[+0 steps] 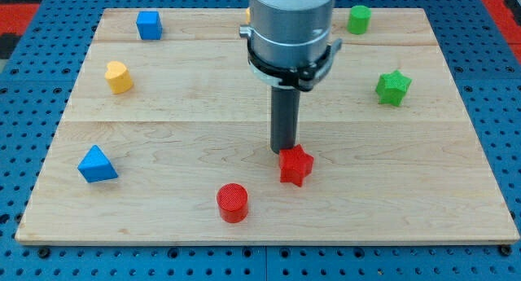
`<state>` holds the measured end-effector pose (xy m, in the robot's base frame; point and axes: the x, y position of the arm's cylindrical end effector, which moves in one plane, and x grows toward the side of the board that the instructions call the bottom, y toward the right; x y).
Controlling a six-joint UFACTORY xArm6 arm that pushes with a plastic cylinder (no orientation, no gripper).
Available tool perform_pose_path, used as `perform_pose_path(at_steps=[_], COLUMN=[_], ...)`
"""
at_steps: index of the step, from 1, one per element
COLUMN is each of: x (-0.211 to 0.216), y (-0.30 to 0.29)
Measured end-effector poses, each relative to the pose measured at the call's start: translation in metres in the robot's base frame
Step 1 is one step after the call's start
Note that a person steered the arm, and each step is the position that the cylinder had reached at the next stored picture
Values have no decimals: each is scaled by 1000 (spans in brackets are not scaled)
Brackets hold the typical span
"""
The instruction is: Move the red star towards the bottom right corner of the board
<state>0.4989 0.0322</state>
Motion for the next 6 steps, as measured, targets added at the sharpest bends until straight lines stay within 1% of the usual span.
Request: perform_pose_path(at_steps=[2,3,4,5,6], x=[43,48,43,35,14], y=[-81,-14,45,66,51])
